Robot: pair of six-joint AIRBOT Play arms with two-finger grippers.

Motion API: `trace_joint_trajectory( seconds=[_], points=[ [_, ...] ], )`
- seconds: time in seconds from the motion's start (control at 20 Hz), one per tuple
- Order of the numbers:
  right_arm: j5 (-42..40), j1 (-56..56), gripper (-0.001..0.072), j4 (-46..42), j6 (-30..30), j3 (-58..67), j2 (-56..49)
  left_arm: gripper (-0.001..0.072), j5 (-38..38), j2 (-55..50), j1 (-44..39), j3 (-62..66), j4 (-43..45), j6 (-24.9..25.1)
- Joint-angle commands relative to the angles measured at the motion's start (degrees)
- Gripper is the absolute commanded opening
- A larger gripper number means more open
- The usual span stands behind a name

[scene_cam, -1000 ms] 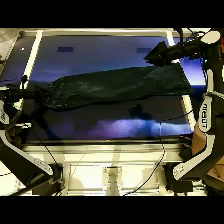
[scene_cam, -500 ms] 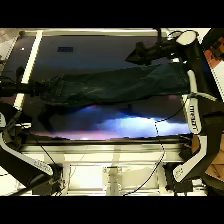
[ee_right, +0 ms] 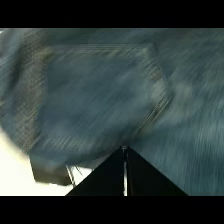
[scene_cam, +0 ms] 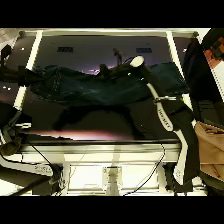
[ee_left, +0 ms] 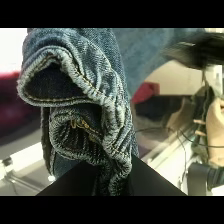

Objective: Fold the clothes and pants, and hang the long-sleeved shirts on hangers.

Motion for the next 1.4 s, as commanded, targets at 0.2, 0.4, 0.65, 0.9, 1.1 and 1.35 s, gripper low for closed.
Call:
trace_joint_trajectory(
  seconds=[0.2,0.4,0.65,0.9,1.1,1.35],
  points=[
    [-12.02,6.34,0.0016,-2.21,11.28,-0.07,-7.82,0.0021,-0.87,3.8,-7.32,0.07,0.76,-3.41],
    [-11.72,6.71,0.0015,-3.96,15.06,-0.07,-8.35,0.0022,1.66,3.8,-10.78,0.07,0.74,-3.39],
    [-5.92,6.8,0.0015,-9.53,22.49,-0.07,-8.5,0.0022,5.9,3.8,-12.17,0.07,0.7,-4.44],
    [-0.68,7.85,0.0015,-14.01,24.98,-0.07,-8.52,0.0022,8.09,3.8,-12.74,0.07,0.35,-4.44],
    [-0.55,8.15,0.0014,-14.51,24.96,0.07,-8.72,0.0022,9.88,3.8,-13.73,0.07,-2.27,-4.44],
    [0.5,2.45,0.0011,-28.26,26.64,0.57,-0.46,0.0022,16.44,3.69,-17.68,0.07,-1.64,-5.73]
  ],
)
